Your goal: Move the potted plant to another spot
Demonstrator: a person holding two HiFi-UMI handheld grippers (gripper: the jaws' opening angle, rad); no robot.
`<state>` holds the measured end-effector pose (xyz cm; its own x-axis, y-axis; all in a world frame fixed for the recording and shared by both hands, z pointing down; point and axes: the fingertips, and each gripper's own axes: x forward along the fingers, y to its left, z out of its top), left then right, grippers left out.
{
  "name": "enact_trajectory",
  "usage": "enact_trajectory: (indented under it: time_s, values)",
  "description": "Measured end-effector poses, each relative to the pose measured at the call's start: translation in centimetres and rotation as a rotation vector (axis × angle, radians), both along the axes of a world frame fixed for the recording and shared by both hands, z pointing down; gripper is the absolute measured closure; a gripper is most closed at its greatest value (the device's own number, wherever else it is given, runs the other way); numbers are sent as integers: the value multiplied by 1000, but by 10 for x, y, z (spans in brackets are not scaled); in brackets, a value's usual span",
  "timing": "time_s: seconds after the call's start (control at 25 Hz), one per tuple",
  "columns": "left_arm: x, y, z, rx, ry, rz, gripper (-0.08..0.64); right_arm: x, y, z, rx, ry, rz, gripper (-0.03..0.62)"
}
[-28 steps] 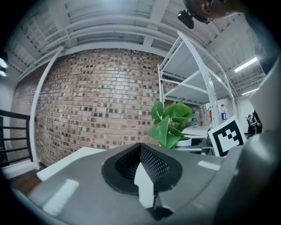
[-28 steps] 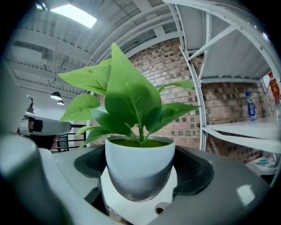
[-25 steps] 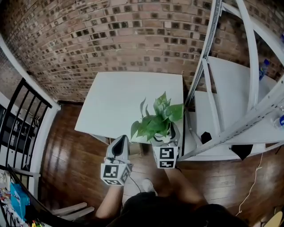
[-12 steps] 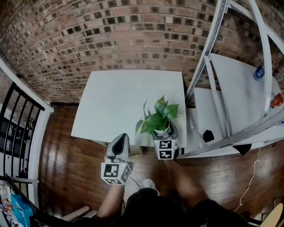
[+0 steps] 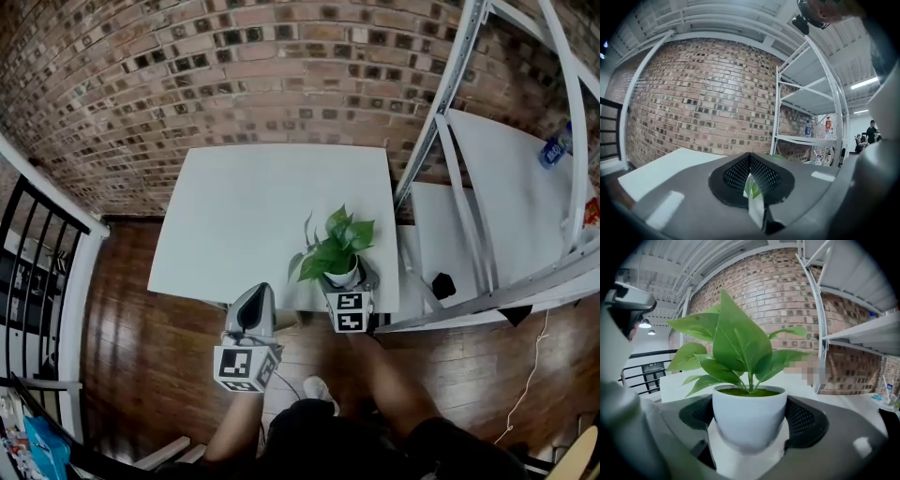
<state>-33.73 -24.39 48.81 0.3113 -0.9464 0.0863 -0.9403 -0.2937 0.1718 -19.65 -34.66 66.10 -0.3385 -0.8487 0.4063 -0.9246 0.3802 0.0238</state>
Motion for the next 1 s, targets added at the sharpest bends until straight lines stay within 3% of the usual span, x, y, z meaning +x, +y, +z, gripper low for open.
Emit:
enact_trajectory:
  time_s: [0.56,1.0]
  values:
    - [6,2,17,-24,13,9,545,4,14,18,39,38,-3,129]
    - [14,5,21,-40,14,19,545,5,13,27,10,31,7,127]
